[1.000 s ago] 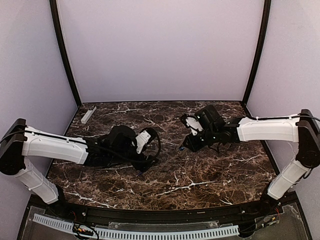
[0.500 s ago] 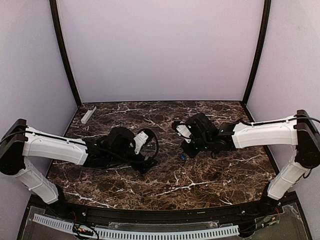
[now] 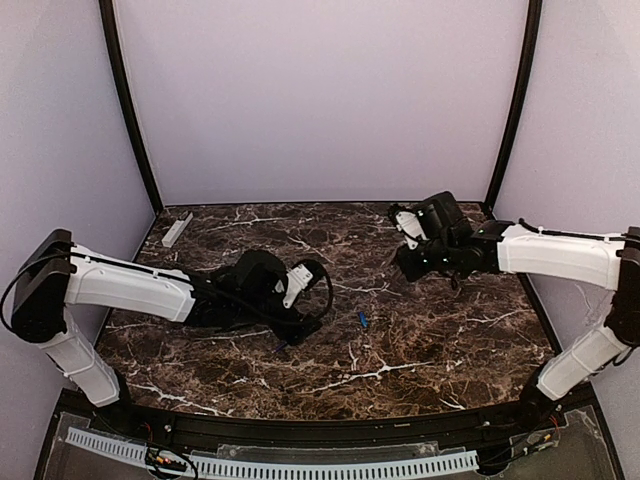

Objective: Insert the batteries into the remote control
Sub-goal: Adjust the remote control without the battery cover, then move the battery to the center of the board.

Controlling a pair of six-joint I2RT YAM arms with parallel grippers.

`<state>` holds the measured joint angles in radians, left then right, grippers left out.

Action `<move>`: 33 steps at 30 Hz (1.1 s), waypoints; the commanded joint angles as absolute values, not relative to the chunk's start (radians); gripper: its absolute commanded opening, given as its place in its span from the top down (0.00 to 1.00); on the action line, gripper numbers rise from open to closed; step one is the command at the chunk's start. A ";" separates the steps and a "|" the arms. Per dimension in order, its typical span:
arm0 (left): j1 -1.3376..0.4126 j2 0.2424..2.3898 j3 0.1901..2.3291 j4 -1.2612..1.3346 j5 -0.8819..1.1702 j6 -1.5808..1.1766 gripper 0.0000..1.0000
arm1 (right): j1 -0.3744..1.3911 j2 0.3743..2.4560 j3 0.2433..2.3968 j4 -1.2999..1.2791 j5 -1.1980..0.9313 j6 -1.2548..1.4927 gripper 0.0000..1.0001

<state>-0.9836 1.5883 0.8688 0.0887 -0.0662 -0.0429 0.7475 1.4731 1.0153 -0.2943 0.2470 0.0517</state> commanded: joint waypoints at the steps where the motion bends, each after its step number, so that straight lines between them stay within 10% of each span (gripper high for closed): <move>1: -0.977 1.684 1.023 -0.023 -0.023 -0.030 0.18 | 0.609 1.381 1.013 -0.347 0.020 0.176 1.00; 33: -1.037 2.231 1.584 -0.262 -0.090 -0.387 0.49 | 0.275 1.202 0.754 -0.225 -0.582 0.279 1.00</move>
<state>-1.0351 2.2063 1.5440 -0.1413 -0.0521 -0.3950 0.2901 1.2480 0.7761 -0.2996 -0.4881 0.2905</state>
